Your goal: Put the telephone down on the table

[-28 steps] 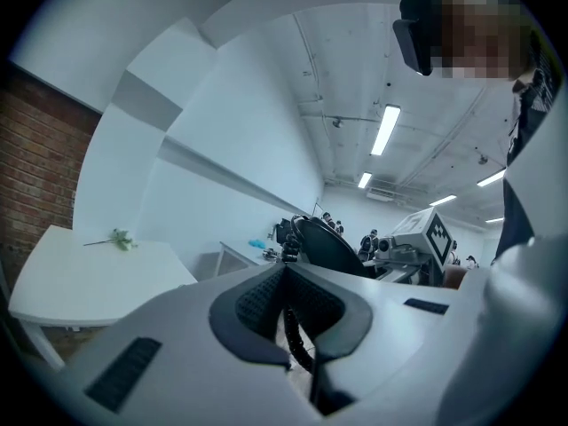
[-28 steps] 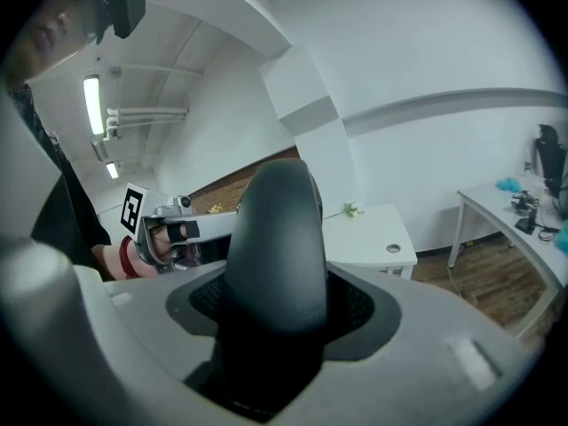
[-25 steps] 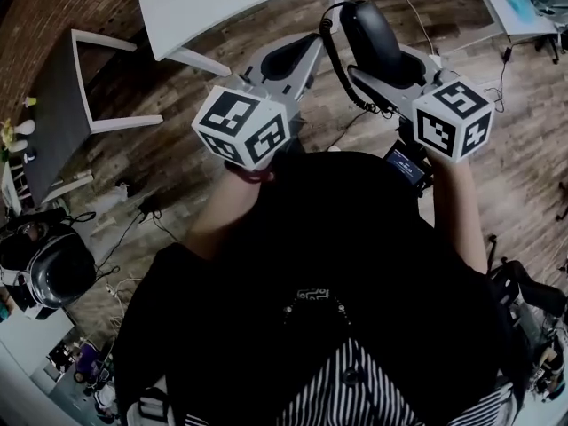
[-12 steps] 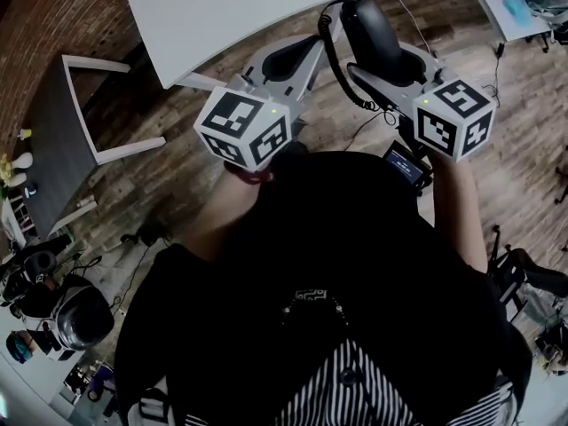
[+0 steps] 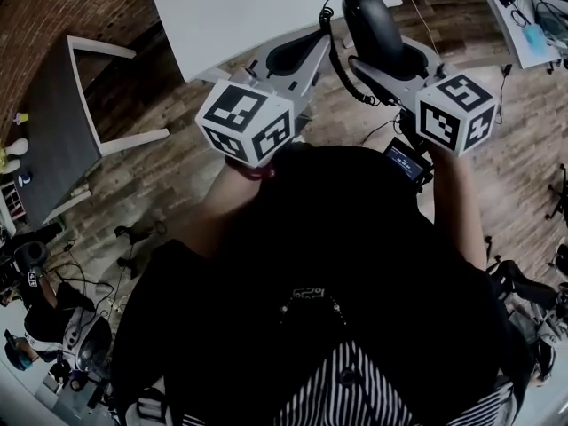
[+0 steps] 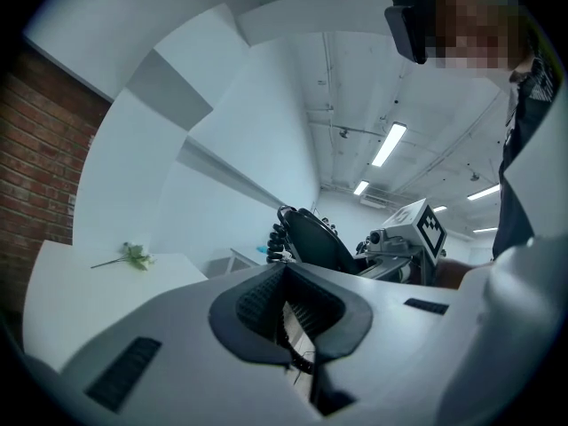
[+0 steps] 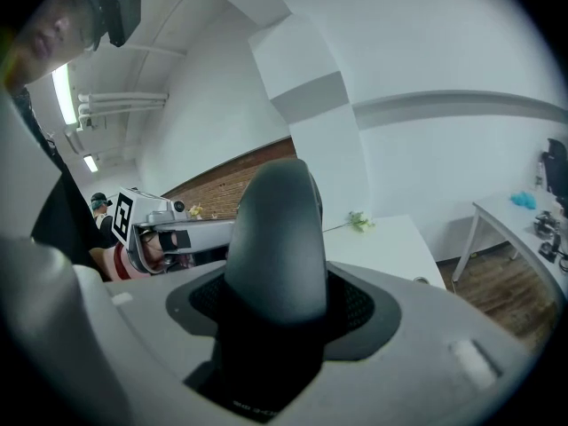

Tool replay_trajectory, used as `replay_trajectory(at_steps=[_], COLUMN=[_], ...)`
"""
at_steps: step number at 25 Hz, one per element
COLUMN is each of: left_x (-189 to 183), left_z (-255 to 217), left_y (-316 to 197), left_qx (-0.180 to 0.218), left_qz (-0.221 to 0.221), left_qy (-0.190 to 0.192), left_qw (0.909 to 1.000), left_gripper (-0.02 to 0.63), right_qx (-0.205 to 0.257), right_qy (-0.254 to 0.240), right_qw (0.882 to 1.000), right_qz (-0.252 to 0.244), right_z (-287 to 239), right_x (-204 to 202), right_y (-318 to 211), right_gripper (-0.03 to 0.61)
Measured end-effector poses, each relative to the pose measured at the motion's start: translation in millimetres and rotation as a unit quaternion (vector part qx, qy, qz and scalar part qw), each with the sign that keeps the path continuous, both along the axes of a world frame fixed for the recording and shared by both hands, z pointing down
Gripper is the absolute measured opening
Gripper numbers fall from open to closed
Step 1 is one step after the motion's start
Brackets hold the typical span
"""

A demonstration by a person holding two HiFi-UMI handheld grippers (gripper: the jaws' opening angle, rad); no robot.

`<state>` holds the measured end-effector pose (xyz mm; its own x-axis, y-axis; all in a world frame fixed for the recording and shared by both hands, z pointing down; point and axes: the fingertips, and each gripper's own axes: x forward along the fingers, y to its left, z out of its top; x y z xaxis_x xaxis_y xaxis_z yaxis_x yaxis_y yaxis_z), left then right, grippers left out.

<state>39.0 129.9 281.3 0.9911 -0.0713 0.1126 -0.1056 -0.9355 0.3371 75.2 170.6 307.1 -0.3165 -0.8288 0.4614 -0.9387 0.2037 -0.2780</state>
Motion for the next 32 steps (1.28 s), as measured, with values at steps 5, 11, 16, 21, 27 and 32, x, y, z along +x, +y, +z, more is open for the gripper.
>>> replay_trajectory(at_steps=[5,11,16,21,27,32], left_x=[-30,-65,-78,-90,-90,-79], left_z=[3,3,7,19,25,27], left_y=[-27,-55,-66,-91,-133,-171], left_qx=[-0.001,-0.003,0.012,0.003,0.007,0.004], left_qz=[-0.028,-0.069,-0.099,-0.132,-0.151,-0.171], left_qy=[0.005,0.011,-0.006,-0.018,-0.034,-0.039], left_qw=[0.9996,0.9976,0.995,0.9911,0.988,0.9844], left_gripper=[0.006,0.006,0.006,0.006,0.006,0.006], right_qx=[0.004,0.0,-0.005,-0.013,-0.018,-0.018], right_qy=[0.003,0.011,0.013,0.014,0.002,-0.003], right_qw=[1.0,0.997,0.995,0.992,0.988,0.984], right_qz=[-0.028,-0.071,-0.096,-0.125,-0.154,-0.177], right_z=[0,0,2,10,19,21], right_x=[-27,-56,-70,-88,-91,-77], right_y=[-29,-57,-73,-100,-145,-189], right_gripper=[0.276,0.276,0.276,0.276,0.276,0.276])
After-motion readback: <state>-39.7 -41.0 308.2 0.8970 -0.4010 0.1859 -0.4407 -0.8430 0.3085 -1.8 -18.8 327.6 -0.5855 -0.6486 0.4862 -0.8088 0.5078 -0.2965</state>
